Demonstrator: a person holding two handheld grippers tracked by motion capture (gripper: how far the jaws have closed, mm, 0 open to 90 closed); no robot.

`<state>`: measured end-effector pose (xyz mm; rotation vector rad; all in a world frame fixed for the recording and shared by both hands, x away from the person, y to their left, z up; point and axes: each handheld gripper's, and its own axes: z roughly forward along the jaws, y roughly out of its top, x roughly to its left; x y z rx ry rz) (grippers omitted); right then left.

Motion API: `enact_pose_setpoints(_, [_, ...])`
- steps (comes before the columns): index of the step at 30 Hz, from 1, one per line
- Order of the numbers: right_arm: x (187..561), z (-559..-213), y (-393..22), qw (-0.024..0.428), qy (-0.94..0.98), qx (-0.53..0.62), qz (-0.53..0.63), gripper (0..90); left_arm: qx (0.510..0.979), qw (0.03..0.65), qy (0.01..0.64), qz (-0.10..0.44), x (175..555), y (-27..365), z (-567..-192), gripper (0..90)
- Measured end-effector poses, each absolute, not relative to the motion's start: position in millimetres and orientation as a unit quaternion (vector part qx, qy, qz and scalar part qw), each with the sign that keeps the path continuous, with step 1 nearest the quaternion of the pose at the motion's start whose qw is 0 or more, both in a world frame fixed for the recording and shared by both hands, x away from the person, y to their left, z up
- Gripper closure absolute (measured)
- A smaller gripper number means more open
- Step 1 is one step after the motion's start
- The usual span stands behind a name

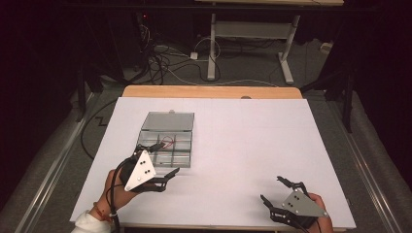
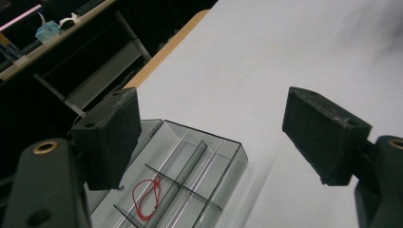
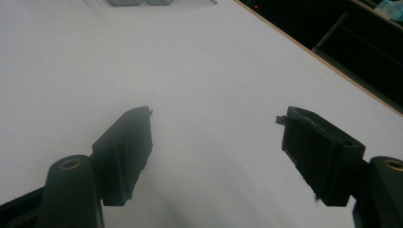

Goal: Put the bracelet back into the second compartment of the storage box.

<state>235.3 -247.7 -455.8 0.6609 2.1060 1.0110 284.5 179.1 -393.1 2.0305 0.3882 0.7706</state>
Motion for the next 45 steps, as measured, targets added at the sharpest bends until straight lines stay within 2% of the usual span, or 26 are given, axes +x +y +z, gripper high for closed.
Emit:
enact_pose_setpoints(22, [235,-457,-246,0.348,0.815,0.253,0.388,26.0,0.830,0.437,0.156,0.311,268,182,-425,19.6])
enact_pose_setpoints(34, [235,-456,-246,0.348,0.814,0.253,0.390,26.0,0.838,0.418,0.180,0.299,270,189,-453,19.6])
enact_pose_setpoints(45, [238,-456,-247,0.345,0.810,0.261,0.396,25.9,0.845,0.410,0.215,0.267,275,201,-477,19.6])
